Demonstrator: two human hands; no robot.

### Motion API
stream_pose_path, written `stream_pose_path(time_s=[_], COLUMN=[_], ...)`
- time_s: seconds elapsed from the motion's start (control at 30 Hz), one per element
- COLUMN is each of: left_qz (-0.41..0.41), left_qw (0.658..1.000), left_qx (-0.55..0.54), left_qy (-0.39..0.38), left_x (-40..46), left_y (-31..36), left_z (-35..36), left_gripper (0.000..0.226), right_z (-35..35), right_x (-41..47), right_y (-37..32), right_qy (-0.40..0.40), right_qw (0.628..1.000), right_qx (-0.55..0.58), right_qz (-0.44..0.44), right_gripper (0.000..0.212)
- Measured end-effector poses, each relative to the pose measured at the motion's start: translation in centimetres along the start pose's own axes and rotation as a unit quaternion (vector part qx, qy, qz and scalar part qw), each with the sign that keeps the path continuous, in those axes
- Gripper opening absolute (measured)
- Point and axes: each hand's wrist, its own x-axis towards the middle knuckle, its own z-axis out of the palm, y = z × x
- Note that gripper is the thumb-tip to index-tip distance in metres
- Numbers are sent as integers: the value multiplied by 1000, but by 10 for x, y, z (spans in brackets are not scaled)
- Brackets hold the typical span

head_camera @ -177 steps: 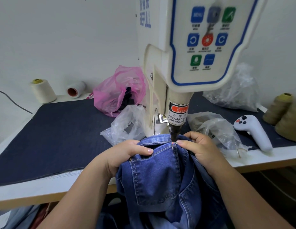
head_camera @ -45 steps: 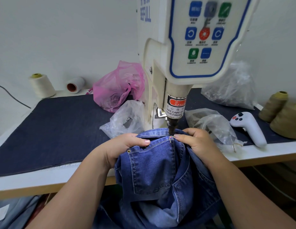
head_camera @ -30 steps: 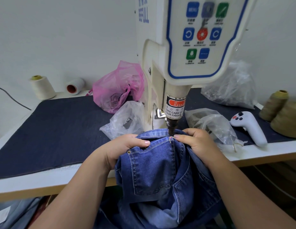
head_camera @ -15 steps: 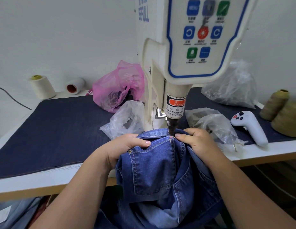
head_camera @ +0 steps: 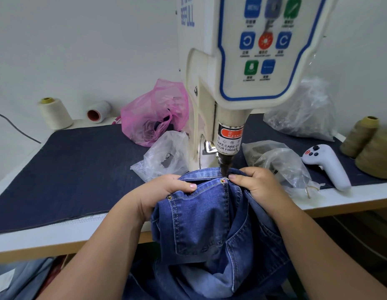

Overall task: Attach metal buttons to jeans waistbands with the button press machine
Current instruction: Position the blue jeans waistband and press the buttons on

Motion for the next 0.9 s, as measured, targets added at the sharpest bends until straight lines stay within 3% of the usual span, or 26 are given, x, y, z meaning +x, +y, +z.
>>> stream_pose_path(time_s=[0.47,0.7,0.9], left_qz=[4,9,9], left_qw=[1000,999,998], left_qx=[14,36,63], left_qy=[5,11,27], left_x=[-1,0,-1], left_y=[1,2,1], left_z=[-2,-3,-3], left_gripper=[62,17,23], right_z=[0,1,0], right_x=[-1,-2,-9], right_y=[-3,-3,-6], right_qy=[1,8,-1], right_qw=[1000,1000,1000], right_qx=[-7,-3,-5], right_qz=[0,5,-7], right_gripper=[21,29,26])
